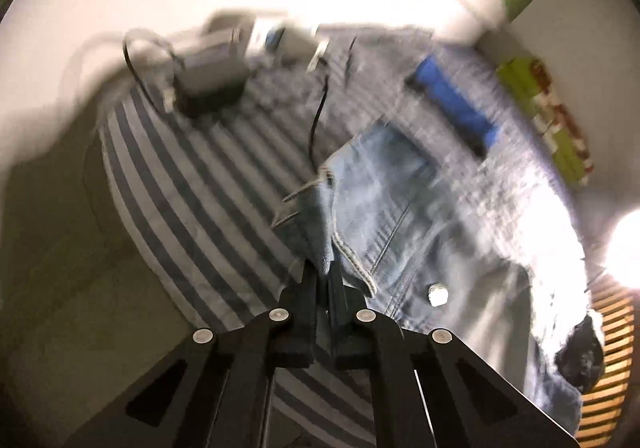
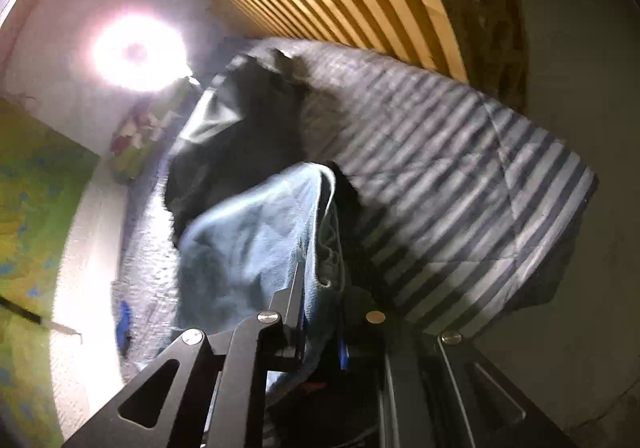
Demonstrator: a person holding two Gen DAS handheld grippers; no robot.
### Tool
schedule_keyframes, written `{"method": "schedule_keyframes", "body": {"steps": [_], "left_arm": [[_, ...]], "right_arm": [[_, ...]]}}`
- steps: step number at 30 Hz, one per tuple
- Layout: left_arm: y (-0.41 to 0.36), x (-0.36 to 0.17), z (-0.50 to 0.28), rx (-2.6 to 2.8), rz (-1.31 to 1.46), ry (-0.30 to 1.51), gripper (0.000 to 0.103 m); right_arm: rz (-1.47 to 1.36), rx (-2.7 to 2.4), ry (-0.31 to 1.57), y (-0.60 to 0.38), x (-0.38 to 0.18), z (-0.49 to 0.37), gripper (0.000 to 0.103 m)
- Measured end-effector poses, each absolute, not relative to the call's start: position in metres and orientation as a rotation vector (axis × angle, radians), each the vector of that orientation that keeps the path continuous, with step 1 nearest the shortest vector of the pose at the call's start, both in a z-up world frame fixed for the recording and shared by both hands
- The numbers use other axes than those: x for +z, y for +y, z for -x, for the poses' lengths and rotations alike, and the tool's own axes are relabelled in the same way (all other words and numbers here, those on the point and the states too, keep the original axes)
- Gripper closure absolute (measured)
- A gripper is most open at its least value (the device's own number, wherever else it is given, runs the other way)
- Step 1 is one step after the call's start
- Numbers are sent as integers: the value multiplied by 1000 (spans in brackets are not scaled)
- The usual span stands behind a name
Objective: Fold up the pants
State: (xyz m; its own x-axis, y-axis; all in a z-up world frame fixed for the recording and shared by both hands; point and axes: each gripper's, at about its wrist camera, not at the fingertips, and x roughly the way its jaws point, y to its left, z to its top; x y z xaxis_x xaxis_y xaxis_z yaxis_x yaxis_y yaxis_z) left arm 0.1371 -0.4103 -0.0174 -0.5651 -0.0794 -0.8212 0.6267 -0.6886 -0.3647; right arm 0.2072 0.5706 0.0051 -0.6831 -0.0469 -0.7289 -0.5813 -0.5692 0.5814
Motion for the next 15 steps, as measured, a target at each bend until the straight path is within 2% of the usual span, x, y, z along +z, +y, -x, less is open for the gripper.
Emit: {"method": "schedule_keyframes", "body": {"steps": [3,5,8,9,12,15], "left_arm": [[-411,-43,-128,-2160,-1284,840,99],[-414,-74,-125,-2081,-1371,847,91],[-408,-59,-131,-2068,-1323,744,71],[-407,-51,-133,-2051,-1306,694,59],[-396,-2,-142,-2100,-1150,575,57],[-358,32,-116,-2289,-1133,562,57]], "right_arm": [[1033,2337,1118,561,14,-209,93],[1063,2313,1080,559,5,-206,93],[1057,2295,1134,563,-2,-209,93],[1059,2300,1130,564,-2,-210,93],[1052,2317,1134,566,1,-210,93],[1016,2335,1139,565,3,-211,93]]}}
